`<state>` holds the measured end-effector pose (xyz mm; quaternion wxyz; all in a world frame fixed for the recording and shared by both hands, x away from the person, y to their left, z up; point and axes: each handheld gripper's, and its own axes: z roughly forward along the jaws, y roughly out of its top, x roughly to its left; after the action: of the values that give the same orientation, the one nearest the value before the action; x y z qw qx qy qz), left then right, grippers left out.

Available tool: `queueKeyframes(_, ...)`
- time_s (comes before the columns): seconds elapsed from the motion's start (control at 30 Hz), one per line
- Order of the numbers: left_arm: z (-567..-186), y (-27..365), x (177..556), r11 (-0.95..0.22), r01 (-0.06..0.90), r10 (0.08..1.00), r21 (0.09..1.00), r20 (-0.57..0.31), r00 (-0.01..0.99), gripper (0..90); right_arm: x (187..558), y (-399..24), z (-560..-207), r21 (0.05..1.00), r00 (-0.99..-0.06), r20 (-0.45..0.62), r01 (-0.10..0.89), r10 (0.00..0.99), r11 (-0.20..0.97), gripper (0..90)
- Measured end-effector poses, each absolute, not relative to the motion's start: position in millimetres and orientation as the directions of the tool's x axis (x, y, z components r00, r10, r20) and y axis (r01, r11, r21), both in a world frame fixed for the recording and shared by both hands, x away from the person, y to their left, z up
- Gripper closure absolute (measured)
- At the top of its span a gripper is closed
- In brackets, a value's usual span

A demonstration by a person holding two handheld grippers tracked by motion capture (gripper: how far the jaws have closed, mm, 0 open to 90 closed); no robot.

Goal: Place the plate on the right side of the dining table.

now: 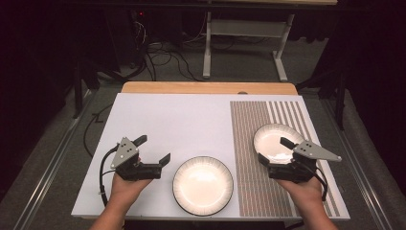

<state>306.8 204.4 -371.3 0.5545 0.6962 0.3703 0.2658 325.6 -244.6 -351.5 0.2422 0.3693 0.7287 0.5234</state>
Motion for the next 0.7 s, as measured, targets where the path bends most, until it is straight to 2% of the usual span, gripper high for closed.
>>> queueKeyframes(0.27, -370.7, 205.3, 302.4, -0.110, 0.219, 0.808, 0.970, -0.041, 0.588, 0.0, 315.4, -221.8, -358.5, 0.948, -0.644, -0.013, 0.235, 0.765, 0.214, 0.7)
queueKeyframes(0.7, -375.0, 199.7, 302.8, -0.114, 0.235, 0.802, 0.965, -0.050, 0.595, 0.0, 312.3, -234.2, -361.6, 0.955, -0.639, 0.015, 0.238, 0.769, 0.179, 0.6)
